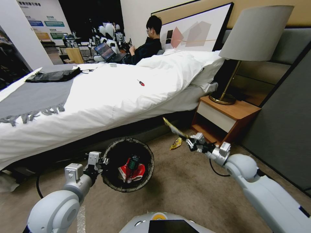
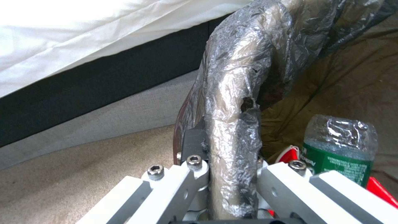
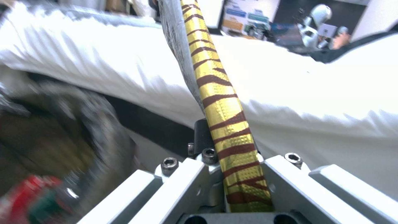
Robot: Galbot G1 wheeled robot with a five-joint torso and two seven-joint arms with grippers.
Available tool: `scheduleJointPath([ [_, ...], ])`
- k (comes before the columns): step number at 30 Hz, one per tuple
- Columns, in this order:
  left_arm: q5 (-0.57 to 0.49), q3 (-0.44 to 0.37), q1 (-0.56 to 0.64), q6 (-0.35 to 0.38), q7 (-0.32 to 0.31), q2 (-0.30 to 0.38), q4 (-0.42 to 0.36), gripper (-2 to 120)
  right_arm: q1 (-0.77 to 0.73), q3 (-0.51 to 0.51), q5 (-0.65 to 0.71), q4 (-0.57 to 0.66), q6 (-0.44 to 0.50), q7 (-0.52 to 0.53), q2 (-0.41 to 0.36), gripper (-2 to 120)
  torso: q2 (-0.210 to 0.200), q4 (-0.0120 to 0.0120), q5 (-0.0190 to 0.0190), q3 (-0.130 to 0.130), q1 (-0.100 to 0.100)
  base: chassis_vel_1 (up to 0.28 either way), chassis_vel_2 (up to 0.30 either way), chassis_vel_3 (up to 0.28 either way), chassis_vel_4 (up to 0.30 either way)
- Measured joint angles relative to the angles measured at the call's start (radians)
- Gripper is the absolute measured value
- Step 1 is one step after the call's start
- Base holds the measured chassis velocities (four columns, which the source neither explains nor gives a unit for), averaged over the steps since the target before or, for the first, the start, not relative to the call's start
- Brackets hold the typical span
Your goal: Pick up the trash bin, then pick up the garbage from the floor and place it into the trash bin.
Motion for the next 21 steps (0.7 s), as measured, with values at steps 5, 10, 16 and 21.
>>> scheduleJointPath([
  [5, -0.026, 0.009, -0.035, 0.000, -0.015, 0.025, 0.000, 2, 0.078, -0.061, 0.080, 0.050, -0.062, 0.036, -0.002, 0, 0.000, -0.0006, 0.0000, 0.000, 0.000, 0.000, 0.000, 0.000, 0.000],
  [10, -0.029, 0.020, -0.055, 0.000, -0.017, 0.031, 0.000, 2, 0.138, -0.144, 0.122, 0.062, -0.085, 0.065, 0.002, 0, 0.000, -0.0002, 0.0001, 0.000, 0.000, 0.000, 0.000, 0.000, 0.000],
  [16, -0.041, 0.035, -0.091, 0.000, -0.022, 0.037, 0.000, 2, 0.228, -0.294, 0.141, 0.055, -0.112, 0.100, 0.016, 0, 0.000, -0.0003, -0.0001, 0.000, 0.000, 0.000, 0.000, 0.000, 0.000],
  [21, -0.055, 0.042, -0.121, 0.000, -0.028, 0.044, 0.000, 2, 0.289, -0.418, 0.149, 0.059, -0.136, 0.151, 0.033, 0, 0.000, -0.0002, 0.0001, 0.000, 0.000, 0.000, 0.000, 0.000, 0.000],
])
